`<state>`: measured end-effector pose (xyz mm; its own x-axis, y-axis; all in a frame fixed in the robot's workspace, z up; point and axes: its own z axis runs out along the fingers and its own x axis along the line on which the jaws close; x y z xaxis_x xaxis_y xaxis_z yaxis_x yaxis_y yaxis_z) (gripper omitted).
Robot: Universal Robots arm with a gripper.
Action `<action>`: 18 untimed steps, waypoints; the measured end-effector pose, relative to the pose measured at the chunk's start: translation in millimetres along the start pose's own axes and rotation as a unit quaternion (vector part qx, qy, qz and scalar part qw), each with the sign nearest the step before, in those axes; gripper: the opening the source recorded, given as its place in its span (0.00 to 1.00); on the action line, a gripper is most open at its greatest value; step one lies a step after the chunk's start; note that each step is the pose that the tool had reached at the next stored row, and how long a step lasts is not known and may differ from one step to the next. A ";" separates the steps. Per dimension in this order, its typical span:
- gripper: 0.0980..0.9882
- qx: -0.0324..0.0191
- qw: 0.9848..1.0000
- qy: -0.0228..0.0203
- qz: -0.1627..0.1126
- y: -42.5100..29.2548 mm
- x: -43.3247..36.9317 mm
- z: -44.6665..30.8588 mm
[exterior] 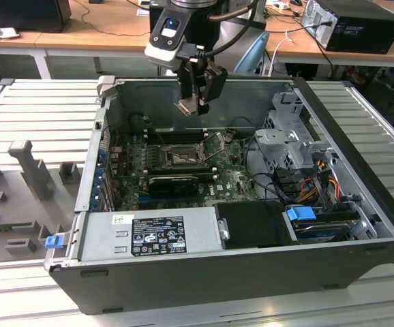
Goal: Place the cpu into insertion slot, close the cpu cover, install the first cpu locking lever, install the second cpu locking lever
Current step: 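Place the cpu into insertion slot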
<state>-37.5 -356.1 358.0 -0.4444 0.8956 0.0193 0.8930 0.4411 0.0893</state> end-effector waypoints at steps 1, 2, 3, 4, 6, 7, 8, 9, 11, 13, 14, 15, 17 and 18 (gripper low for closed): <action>0.49 0.000 1.000 0.000 0.003 0.0 0.0 0.0; 0.49 0.000 1.000 0.000 0.005 0.0 0.0 0.0; 0.49 0.000 1.000 -0.001 0.007 0.0 0.0 0.1; 0.49 0.000 1.000 -0.001 0.010 0.0 0.0 0.1; 0.49 0.000 1.000 -0.002 0.019 0.0 0.0 0.1; 0.49 0.000 1.000 -0.002 0.024 0.0 0.0 0.1; 0.49 0.000 1.000 -0.002 0.026 0.0 0.0 0.1; 0.49 -0.001 1.000 -0.003 0.028 0.0 0.0 0.1; 0.49 -0.001 0.999 -0.003 0.033 0.0 0.0 0.1; 0.49 -0.001 0.999 -0.003 0.037 0.0 0.0 0.1; 0.49 -0.001 0.999 -0.004 0.040 0.0 0.0 0.1; 0.49 -0.001 0.999 -0.004 0.042 0.0 0.0 0.1; 0.49 -0.001 0.999 -0.004 0.050 0.0 0.0 0.1; 0.49 -0.001 0.999 -0.005 0.052 0.0 0.0 0.1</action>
<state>-37.5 -356.1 357.9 -0.3481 0.9373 0.0193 0.9343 0.3451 0.0893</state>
